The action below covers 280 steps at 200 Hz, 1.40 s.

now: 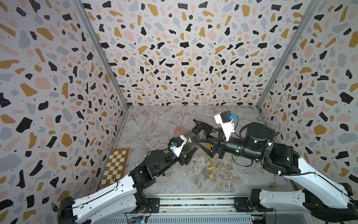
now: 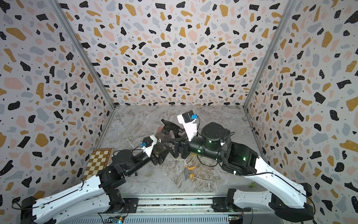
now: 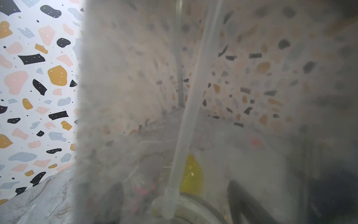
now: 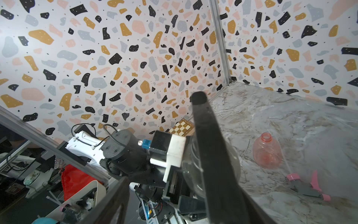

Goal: Attach spray nozzles to spray bottles
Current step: Screw the spray nozzle on the spray bottle.

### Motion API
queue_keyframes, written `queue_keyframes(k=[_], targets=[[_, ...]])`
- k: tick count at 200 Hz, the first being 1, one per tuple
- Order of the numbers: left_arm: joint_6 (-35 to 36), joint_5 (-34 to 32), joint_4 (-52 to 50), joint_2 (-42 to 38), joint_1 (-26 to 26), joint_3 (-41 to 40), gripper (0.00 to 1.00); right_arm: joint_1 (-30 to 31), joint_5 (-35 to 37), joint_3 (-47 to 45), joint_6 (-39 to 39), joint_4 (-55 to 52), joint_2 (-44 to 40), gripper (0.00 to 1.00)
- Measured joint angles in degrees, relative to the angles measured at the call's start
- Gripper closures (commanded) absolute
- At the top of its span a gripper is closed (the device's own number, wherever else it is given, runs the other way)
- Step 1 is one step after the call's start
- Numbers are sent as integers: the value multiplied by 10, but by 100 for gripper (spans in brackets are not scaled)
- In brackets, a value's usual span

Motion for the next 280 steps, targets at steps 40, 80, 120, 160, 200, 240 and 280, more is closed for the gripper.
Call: queue_keyframes(k=[40, 80, 120, 160, 200, 240, 280], targets=[[-5, 11, 5, 0, 5, -7, 100, 54, 25, 40, -2, 0, 29, 24], [-18, 35, 21, -6, 16, -18, 100, 66, 28, 68, -10, 0, 64, 24], [-46, 85, 46, -24, 46, -42, 100, 74, 22, 77, -33, 0, 78, 23], [-85, 147, 78, -34, 88, -51, 100, 78, -14, 85, -68, -4, 71, 24], [-119, 189, 91, -34, 109, -59, 100, 84, -58, 84, -99, -4, 48, 27], [-139, 244, 114, -39, 117, -67, 100, 73, -33, 72, -124, -15, 20, 41], [-163, 329, 147, -39, 119, -69, 100, -92, -128, 0, -132, -4, -12, 34]])
